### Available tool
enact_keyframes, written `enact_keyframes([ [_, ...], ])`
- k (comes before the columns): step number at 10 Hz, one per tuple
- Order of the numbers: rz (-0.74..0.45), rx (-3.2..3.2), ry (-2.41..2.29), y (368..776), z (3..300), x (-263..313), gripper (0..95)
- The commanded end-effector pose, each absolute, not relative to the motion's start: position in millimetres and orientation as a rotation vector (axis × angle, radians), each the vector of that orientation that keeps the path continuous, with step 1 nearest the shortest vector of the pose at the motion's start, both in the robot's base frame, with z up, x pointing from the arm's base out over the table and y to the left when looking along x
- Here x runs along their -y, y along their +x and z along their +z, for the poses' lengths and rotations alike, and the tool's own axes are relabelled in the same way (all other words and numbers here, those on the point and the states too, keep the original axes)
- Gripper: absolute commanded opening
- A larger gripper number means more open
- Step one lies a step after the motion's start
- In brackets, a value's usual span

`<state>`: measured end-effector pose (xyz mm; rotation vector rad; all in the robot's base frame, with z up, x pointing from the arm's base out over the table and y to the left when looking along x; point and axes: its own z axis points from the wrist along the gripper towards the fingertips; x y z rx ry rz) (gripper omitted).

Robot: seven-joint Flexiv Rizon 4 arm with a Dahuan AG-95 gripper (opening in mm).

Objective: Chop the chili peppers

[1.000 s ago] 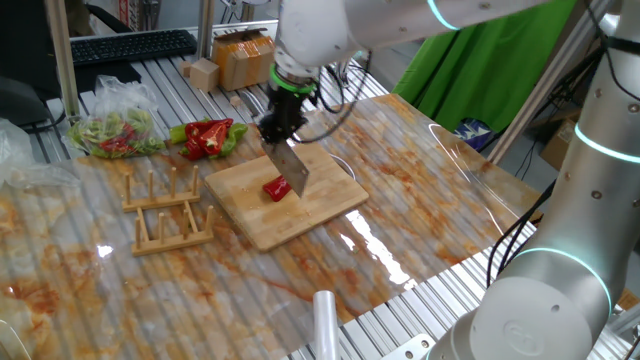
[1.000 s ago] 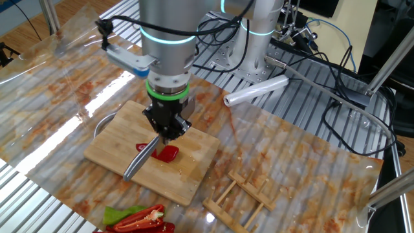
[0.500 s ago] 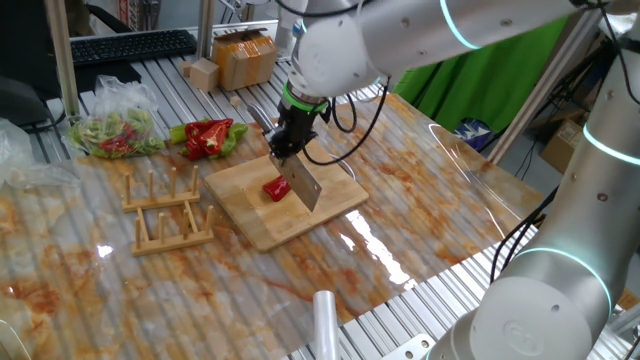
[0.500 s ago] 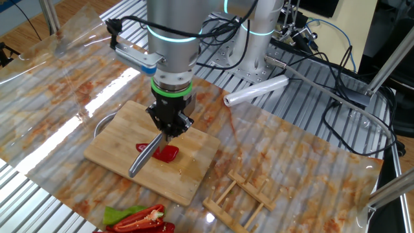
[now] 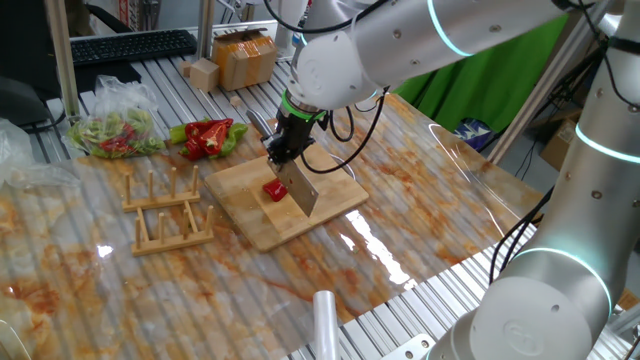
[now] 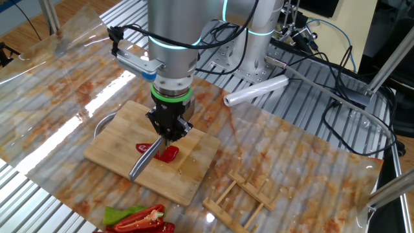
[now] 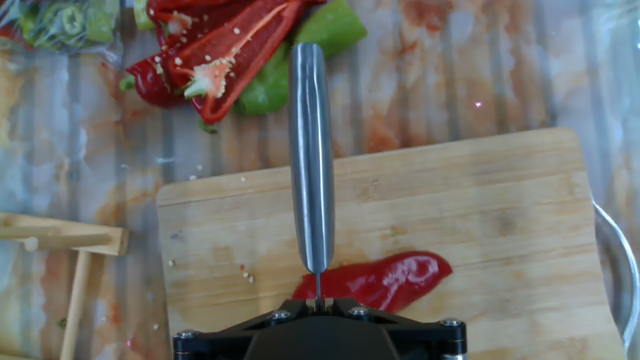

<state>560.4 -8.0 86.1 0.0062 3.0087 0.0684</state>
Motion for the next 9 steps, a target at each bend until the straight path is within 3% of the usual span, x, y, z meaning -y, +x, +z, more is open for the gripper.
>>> enact_keyframes([
  [1, 0.067, -3.009, -0.009, 560.5, 86.1, 7.7, 0.0],
  [9, 0.083, -3.008, -0.011, 564.7, 76.7, 6.6, 0.0],
])
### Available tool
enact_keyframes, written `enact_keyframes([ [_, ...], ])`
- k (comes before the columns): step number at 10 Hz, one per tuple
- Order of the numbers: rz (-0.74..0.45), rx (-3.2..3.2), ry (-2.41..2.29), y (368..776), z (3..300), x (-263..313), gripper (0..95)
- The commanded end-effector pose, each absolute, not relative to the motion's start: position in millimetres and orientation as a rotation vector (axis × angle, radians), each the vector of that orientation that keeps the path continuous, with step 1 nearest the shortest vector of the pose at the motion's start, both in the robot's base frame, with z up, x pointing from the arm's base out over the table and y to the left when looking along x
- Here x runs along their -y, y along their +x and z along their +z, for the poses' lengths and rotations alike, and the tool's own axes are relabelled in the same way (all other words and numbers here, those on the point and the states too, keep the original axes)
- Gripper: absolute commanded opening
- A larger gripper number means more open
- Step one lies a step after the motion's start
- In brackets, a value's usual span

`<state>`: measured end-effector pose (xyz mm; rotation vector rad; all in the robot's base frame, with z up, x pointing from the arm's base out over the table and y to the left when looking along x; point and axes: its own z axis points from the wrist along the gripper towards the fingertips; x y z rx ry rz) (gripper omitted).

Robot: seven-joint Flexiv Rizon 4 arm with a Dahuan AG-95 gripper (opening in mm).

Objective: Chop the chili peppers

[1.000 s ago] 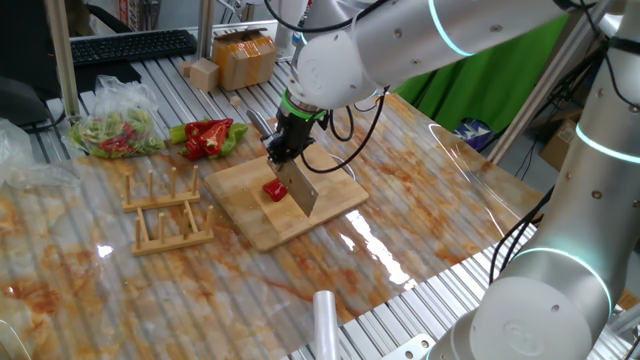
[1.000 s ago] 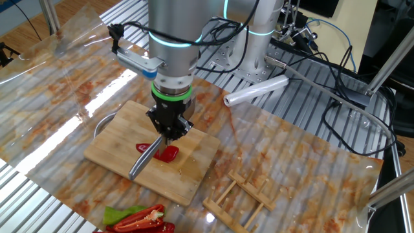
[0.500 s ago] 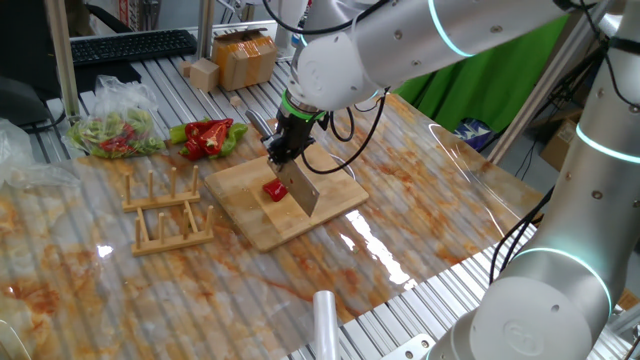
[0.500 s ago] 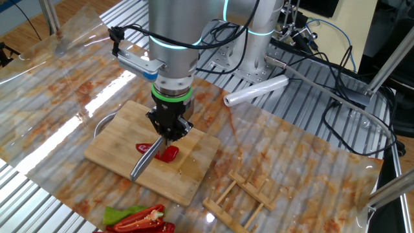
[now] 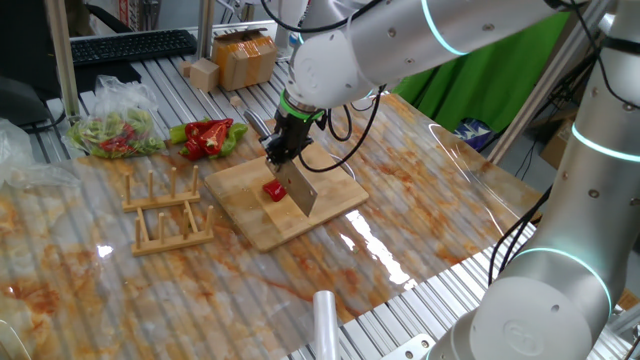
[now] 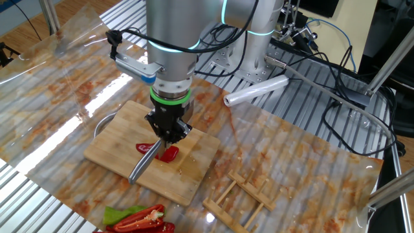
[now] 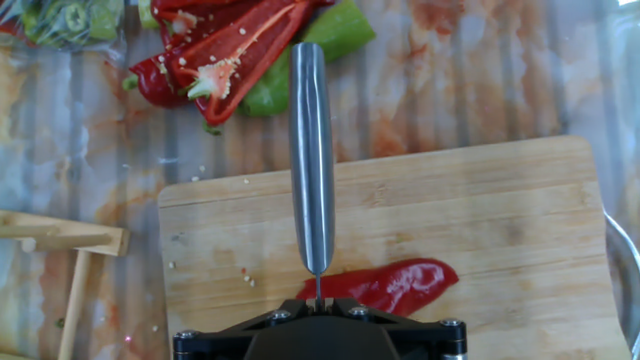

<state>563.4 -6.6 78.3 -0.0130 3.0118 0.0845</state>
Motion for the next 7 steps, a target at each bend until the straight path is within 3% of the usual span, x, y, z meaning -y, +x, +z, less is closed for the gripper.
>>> enact_keyframes([
  [1, 0.087, -2.998, -0.014, 565, 68, 7, 0.0],
  [4, 0.115, -2.97, 0.009, 568, 45, 5, 0.0],
  [7, 0.087, -2.975, 0.029, 569, 51, -2, 0.0],
])
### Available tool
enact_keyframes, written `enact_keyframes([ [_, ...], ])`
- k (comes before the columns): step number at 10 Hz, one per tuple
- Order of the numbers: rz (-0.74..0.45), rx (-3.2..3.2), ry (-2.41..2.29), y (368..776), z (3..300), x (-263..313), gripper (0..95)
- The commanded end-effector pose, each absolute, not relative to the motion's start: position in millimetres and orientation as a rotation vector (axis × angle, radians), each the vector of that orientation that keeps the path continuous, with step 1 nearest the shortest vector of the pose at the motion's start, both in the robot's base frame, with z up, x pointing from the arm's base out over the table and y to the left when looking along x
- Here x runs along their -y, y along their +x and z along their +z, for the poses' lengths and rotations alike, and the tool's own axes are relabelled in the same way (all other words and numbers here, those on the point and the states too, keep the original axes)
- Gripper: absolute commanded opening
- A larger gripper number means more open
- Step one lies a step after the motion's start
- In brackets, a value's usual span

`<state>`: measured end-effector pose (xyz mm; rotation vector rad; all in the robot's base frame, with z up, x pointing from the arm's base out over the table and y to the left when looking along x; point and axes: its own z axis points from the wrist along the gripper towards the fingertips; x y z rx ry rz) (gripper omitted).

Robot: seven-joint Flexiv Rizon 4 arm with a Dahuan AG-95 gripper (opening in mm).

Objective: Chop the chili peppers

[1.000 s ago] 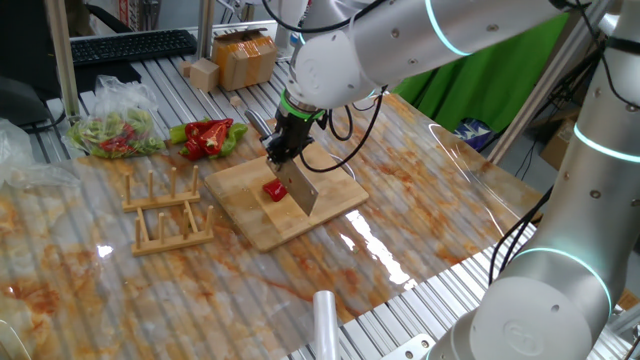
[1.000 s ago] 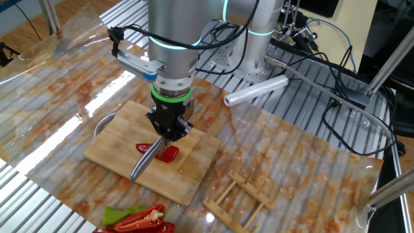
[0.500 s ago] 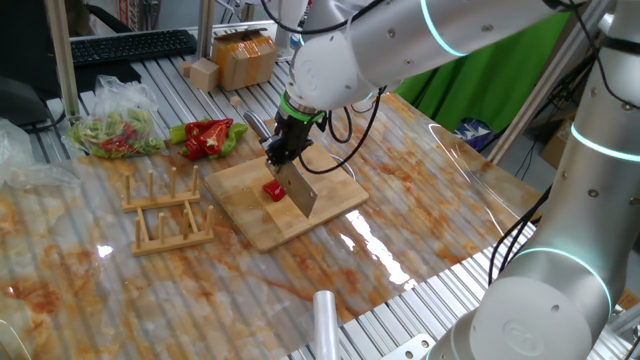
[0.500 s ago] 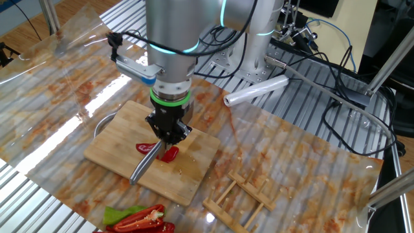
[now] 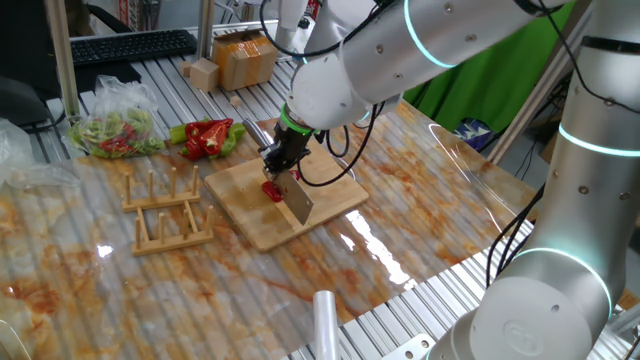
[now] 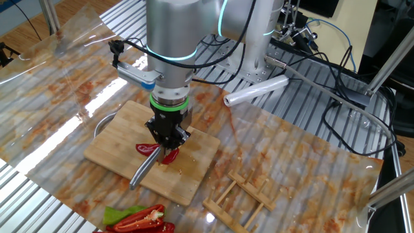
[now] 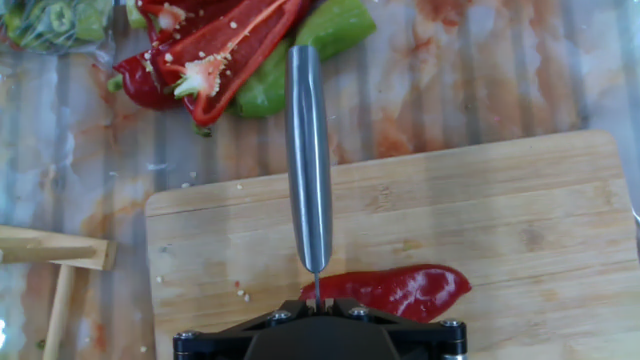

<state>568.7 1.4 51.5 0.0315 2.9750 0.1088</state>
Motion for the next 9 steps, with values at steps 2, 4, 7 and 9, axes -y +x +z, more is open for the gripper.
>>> enact_keyframes([
  [2, 0.085, -2.987, 0.023, 569, 61, -4, 0.0],
  [4, 0.079, -2.99, 0.022, 569, 67, -5, 0.0],
  [7, 0.061, -3.008, 0.025, 567, 82, -6, 0.0],
  [9, 0.067, -3.009, 0.021, 566, 82, -5, 0.0],
])
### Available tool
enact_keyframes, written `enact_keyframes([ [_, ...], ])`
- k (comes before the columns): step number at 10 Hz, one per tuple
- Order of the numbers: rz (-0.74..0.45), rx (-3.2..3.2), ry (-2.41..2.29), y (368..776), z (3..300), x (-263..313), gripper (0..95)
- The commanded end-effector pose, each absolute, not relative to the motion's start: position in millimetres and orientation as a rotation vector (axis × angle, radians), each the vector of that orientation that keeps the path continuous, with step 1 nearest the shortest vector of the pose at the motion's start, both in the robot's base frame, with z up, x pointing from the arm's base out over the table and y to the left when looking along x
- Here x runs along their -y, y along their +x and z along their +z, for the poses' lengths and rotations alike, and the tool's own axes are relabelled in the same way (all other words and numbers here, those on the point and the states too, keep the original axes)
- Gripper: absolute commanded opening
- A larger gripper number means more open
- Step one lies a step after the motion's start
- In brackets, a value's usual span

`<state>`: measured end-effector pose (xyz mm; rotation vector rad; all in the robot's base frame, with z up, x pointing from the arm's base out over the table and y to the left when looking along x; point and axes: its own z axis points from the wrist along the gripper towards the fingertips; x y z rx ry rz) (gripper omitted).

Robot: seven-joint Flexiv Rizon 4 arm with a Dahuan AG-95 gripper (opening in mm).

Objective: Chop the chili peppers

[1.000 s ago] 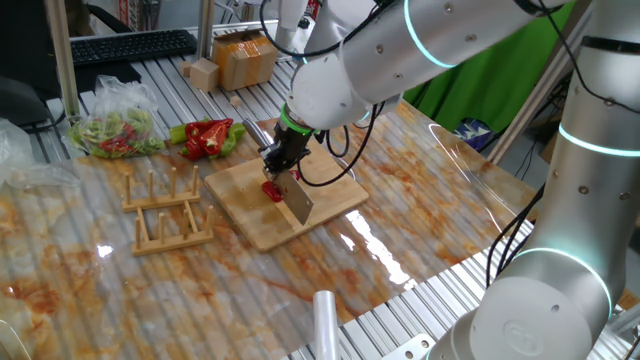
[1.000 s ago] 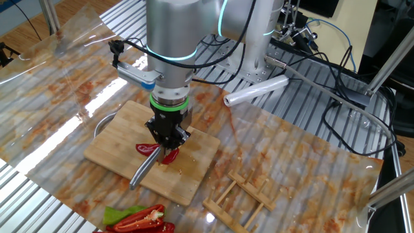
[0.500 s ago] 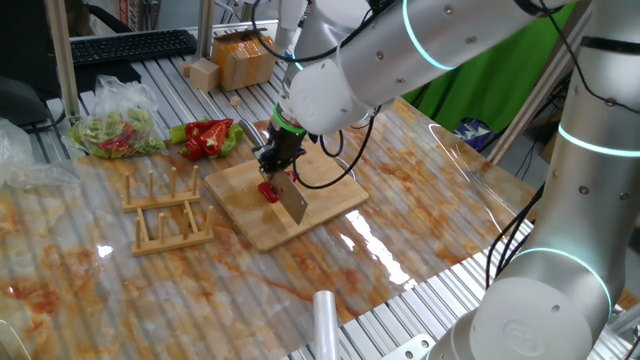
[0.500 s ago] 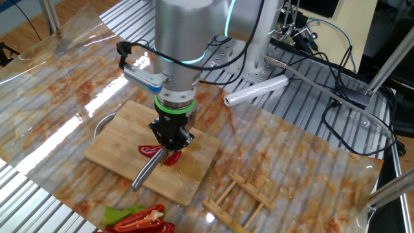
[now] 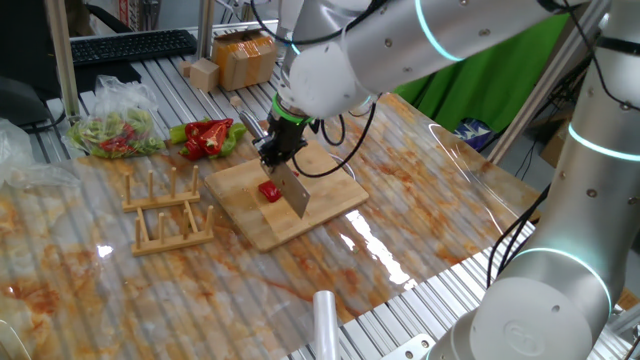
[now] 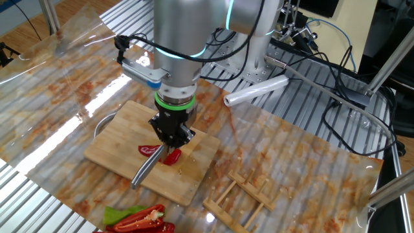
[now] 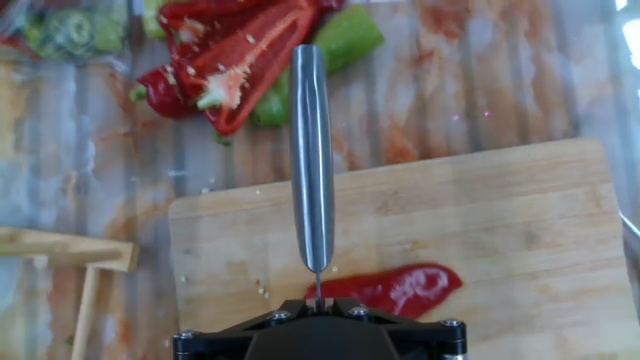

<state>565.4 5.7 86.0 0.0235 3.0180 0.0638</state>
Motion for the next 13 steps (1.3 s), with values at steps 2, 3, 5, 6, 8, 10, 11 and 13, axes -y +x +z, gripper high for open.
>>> enact_keyframes([
  [2, 0.072, -2.991, 0.01, 565, 67, -4, 0.0],
  [3, 0.078, -2.982, 0.005, 565, 52, -2, 0.0],
  [5, 0.1, -2.968, 0.016, 565, 37, 2, 0.0],
  [6, 0.147, -2.964, 0.033, 565, 42, -2, 0.0],
  [8, 0.093, -2.974, 0.049, 568, 51, -13, 0.0],
  [10, 0.079, -2.977, 0.037, 567, 50, -13, 0.0],
  [11, 0.077, -2.974, 0.036, 567, 50, -13, 0.0],
  [13, 0.082, -2.976, 0.036, 567, 48, -13, 0.0],
])
